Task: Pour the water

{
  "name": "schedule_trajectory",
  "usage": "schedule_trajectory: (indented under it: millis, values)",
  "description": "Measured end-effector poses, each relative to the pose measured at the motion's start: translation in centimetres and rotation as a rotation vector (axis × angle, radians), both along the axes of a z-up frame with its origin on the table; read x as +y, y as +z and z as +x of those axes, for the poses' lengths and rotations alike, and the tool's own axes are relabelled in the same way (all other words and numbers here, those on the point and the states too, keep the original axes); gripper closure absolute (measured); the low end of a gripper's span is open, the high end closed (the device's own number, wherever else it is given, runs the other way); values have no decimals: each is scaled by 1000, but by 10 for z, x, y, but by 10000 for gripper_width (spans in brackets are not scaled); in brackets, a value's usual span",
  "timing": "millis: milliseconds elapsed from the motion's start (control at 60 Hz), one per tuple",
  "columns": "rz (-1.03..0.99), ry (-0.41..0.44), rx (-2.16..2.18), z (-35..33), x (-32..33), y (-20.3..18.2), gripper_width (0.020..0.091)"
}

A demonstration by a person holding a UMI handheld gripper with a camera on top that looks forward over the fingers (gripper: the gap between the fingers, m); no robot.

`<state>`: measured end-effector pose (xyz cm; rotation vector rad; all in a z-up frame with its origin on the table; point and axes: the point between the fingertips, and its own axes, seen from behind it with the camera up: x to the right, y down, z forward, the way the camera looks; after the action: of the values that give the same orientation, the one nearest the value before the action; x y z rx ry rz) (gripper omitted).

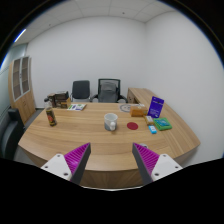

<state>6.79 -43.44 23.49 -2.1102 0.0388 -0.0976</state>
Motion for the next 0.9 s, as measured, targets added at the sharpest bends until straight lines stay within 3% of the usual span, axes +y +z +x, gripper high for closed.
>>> schedule_trajectory:
  millis: [250, 500, 900]
  values:
    - [-36, 33, -5, -41, 9, -24, 240]
    - [-76, 113, 35, -165, 39, -57, 240]
    - [80, 143, 109, -408, 219, -77, 244]
